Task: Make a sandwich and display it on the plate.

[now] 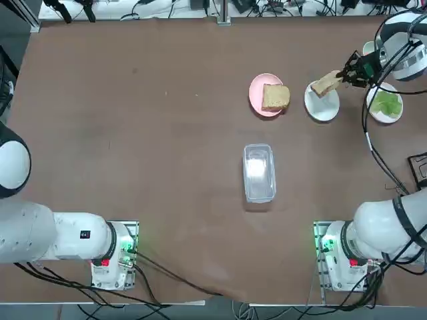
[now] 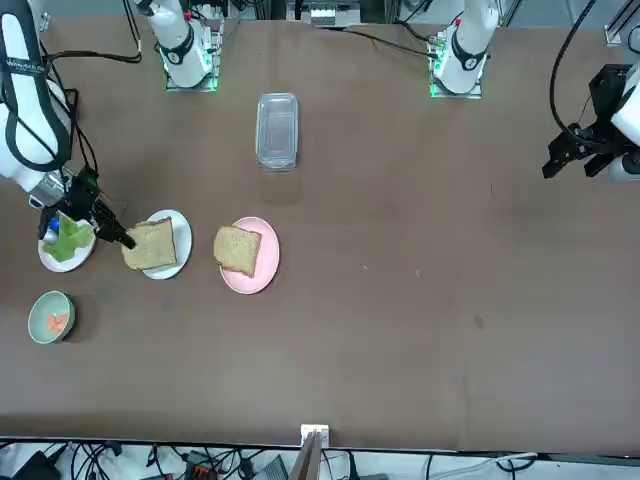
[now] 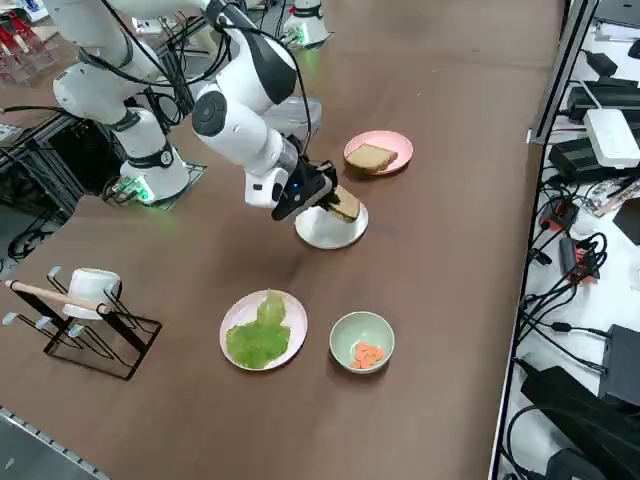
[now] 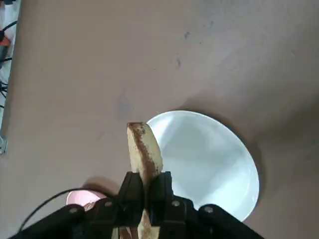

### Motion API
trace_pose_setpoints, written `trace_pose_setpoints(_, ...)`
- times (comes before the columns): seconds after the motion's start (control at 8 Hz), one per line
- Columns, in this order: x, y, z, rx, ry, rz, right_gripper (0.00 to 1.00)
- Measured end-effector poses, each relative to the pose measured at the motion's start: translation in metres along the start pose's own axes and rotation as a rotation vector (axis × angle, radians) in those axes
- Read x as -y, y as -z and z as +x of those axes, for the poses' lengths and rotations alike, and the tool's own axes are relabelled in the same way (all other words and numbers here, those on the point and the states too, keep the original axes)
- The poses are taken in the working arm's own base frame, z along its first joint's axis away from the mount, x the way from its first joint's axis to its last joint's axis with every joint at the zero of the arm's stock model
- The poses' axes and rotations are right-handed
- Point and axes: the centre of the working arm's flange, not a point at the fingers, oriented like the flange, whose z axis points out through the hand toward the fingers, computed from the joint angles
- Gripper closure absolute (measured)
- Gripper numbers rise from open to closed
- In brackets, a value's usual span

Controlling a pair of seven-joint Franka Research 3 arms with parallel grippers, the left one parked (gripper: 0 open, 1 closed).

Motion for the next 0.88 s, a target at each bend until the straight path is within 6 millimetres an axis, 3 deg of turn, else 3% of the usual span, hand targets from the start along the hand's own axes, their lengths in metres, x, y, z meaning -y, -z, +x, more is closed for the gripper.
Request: trace_pose_setpoints(0.88, -0.016, -0.022, 0.003, 0.025, -0.033, 0.007, 0.92)
